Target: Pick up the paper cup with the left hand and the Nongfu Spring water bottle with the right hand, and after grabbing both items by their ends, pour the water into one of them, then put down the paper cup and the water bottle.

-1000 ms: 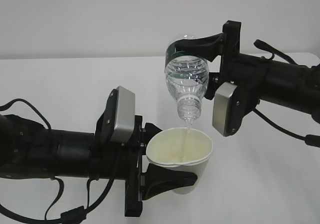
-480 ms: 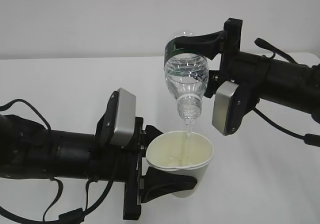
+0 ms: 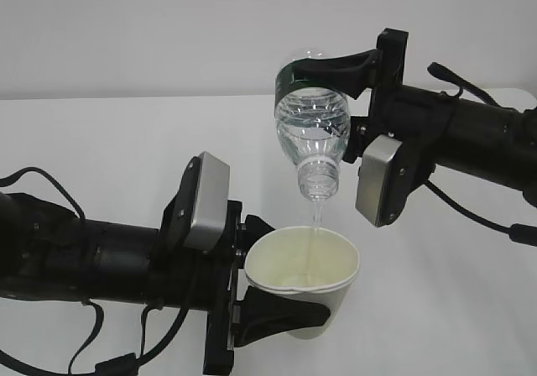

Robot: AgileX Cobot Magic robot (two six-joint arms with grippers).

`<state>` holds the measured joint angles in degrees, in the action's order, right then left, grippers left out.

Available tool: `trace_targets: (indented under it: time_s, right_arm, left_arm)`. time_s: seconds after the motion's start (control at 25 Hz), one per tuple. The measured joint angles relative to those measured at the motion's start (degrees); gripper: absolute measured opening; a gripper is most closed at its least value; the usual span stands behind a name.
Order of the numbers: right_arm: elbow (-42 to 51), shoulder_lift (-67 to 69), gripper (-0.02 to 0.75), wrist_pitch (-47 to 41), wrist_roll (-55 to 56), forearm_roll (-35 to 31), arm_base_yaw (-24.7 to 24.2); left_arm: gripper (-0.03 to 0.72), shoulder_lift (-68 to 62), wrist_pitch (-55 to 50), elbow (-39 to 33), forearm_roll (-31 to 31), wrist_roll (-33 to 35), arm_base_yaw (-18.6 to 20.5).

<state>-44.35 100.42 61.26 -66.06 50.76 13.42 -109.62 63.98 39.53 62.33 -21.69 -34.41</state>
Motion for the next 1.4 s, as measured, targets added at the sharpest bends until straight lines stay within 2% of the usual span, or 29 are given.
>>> trace_targets:
  time_s: [1.4]
  right_arm:
    - [0.0,0.0,0.447,0.71,0.0,0.0,0.0]
  left_arm:
    - [0.414,0.0,-0.58,0.0,0.07,-0.08,0.0]
